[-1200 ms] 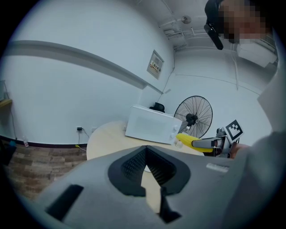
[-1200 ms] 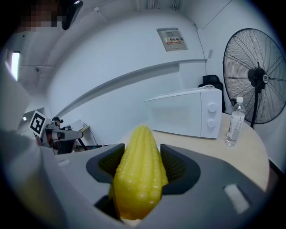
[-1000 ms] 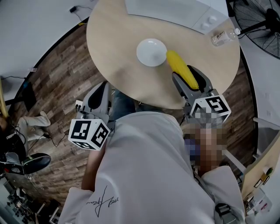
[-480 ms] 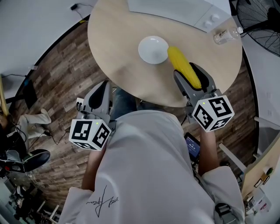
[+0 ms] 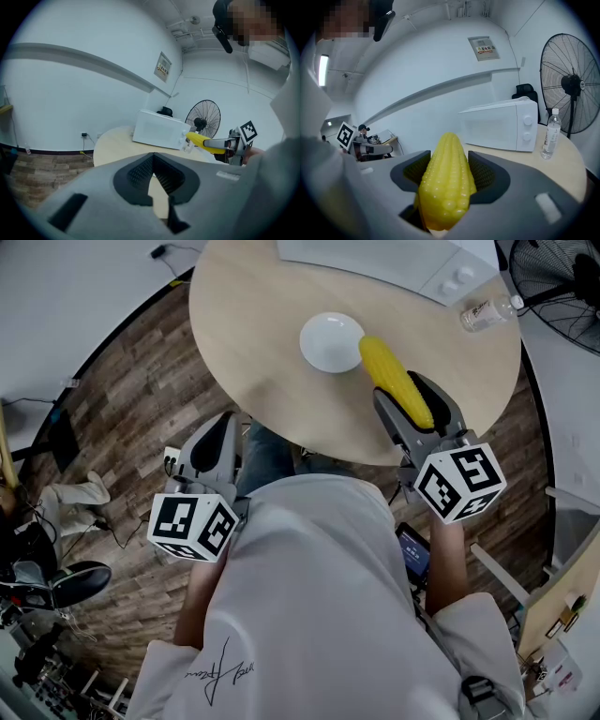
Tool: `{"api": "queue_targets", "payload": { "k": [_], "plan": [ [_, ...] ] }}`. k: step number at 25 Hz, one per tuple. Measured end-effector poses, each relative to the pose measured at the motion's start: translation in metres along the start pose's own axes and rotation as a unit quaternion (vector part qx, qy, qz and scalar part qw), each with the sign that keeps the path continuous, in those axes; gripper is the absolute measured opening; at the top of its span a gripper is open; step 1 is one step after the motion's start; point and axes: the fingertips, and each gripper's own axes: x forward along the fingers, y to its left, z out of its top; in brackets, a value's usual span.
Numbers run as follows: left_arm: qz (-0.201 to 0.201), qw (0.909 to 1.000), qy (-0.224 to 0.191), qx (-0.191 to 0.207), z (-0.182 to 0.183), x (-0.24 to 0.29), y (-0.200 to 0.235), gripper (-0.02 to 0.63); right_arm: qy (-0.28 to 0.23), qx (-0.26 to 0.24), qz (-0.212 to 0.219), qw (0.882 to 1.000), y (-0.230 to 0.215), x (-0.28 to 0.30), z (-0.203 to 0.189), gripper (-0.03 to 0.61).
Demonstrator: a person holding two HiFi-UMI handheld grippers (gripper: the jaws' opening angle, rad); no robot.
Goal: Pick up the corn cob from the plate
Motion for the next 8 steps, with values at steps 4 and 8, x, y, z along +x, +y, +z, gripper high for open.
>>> {"api": "queue_targets", "payload": {
  "k": [4, 8],
  "plan": [
    [-0.003, 1.0000, 0.004, 0.000, -0.0018, 0.0014, 0.0004, -0.008, 0.000, 0.000, -0.001, 1.000, 0.0004, -0.0005, 0.0002, 0.267],
    [-0.006, 1.0000, 0.007, 0.002, -0.0028, 0.0048, -0.0034, -0.008, -0.001, 0.002, 0.000, 1.000, -0.0027, -0.0030, 0.0012, 0.267]
  ]
}}
